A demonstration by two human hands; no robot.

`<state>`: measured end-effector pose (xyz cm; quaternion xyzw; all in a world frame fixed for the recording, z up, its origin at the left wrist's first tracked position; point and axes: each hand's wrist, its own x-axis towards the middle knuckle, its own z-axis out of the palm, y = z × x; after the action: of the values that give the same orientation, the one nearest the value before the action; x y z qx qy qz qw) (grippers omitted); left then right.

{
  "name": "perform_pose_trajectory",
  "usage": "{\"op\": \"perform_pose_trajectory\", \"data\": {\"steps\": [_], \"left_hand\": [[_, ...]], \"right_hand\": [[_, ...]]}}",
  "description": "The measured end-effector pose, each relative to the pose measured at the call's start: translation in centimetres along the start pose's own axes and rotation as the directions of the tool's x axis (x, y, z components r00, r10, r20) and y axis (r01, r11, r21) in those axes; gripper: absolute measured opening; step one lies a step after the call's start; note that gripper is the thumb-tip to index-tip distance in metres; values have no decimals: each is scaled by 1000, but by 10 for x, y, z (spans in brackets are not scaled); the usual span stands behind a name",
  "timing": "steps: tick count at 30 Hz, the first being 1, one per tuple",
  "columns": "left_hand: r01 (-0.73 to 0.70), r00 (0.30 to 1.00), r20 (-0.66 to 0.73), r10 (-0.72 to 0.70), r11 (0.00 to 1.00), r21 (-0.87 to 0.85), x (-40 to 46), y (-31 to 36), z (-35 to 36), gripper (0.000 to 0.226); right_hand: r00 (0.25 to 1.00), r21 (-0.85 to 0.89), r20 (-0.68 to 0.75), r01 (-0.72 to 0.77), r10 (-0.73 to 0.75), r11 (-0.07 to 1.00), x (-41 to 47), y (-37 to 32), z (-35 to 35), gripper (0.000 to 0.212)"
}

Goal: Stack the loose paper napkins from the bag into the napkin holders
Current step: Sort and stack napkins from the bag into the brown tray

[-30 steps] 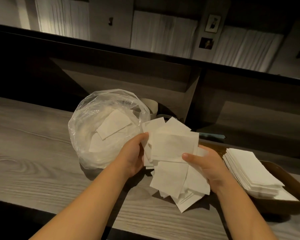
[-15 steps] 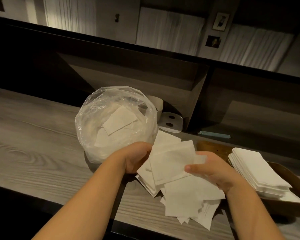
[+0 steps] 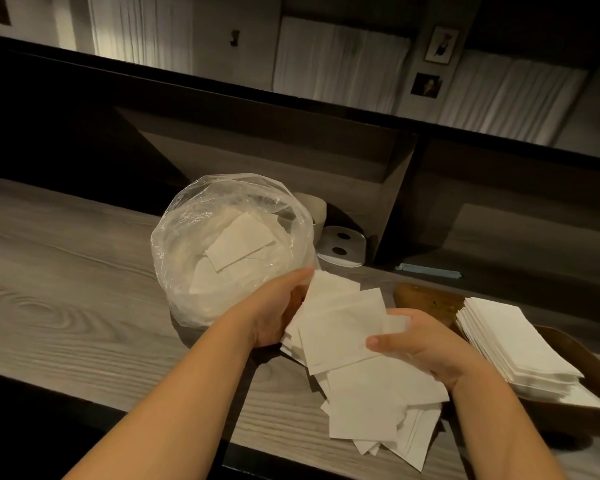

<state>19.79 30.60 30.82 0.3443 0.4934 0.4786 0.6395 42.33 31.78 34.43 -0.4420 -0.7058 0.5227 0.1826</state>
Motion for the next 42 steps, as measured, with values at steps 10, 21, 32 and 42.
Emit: {"op": "perform_pose_trajectory", "data": {"steps": [10,21,32,42], "left_hand": [[-149,973,-116,201,925,350,5,-1,0,16],[38,998,23,-65,788,614,-5,3,-8,25],[79,964,165,-210,816,573,-9,3,-1,33],[-119,926,-292,239,919,375,4,9,2,20]], "right_hand": [[974,-224,192,-79,124,971,-3,1,-3,23],[970,-55,242,-22,35,998,-2,3,-15,44],[988,-243,142,-17,53,970,9,1,0,23],[986,-7,156,53,-52,999,0,6,-11,54]]}}
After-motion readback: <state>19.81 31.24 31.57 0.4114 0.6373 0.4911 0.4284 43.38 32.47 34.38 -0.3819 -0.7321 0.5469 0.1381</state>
